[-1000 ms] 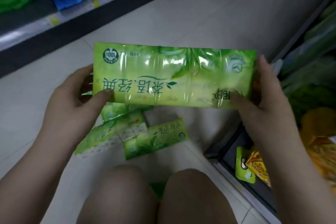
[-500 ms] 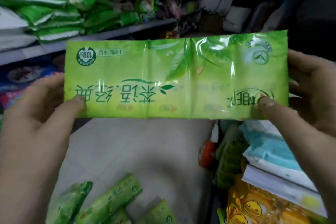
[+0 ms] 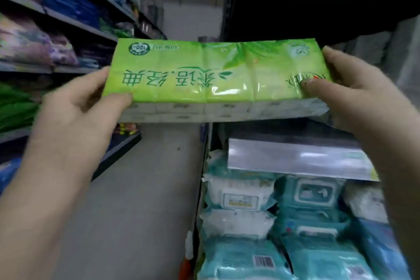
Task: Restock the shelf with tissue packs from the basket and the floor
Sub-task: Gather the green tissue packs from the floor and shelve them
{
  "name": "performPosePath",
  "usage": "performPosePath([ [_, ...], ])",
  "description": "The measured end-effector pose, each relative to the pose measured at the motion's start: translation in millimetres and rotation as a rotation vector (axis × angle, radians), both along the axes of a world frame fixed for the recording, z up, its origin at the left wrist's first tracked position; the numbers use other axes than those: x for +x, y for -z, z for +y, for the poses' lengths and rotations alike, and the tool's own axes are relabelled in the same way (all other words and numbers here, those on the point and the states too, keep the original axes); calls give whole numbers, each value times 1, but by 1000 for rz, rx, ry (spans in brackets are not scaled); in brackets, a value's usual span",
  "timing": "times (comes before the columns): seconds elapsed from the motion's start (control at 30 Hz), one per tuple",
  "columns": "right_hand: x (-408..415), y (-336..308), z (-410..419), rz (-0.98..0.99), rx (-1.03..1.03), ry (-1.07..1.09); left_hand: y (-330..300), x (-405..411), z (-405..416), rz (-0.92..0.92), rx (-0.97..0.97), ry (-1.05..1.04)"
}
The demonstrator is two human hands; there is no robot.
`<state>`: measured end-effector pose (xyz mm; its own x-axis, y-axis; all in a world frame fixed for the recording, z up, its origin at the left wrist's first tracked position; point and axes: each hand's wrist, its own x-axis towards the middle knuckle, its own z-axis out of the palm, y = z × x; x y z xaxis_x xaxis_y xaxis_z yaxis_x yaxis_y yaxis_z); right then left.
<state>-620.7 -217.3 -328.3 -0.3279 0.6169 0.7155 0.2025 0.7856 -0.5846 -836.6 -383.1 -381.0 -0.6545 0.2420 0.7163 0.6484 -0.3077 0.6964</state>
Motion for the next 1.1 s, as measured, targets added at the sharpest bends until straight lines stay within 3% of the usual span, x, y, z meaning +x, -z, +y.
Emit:
performPosePath([
  [0.23, 27, 5, 71, -182, -64, 195, 3, 18, 89, 11, -147, 170],
  [0.5, 19, 7, 124, -383, -62, 404, 1, 12, 156, 29, -304, 107],
  [0.6, 17, 5, 133, -387, -195, 381, 1, 9, 174, 2, -365, 120],
  [0.77, 17, 6, 141, -478, -122, 469, 9, 7, 186, -148, -341, 193],
  [0.9, 18, 6, 140, -498, 3, 531, 8, 8, 185, -37, -358, 187],
  [1.0, 17, 7, 139, -547, -15, 493, 7, 2, 186, 14, -395, 233],
  [1.1, 11, 8, 141, -733, -59, 389, 5, -5, 192, 78, -539, 248],
])
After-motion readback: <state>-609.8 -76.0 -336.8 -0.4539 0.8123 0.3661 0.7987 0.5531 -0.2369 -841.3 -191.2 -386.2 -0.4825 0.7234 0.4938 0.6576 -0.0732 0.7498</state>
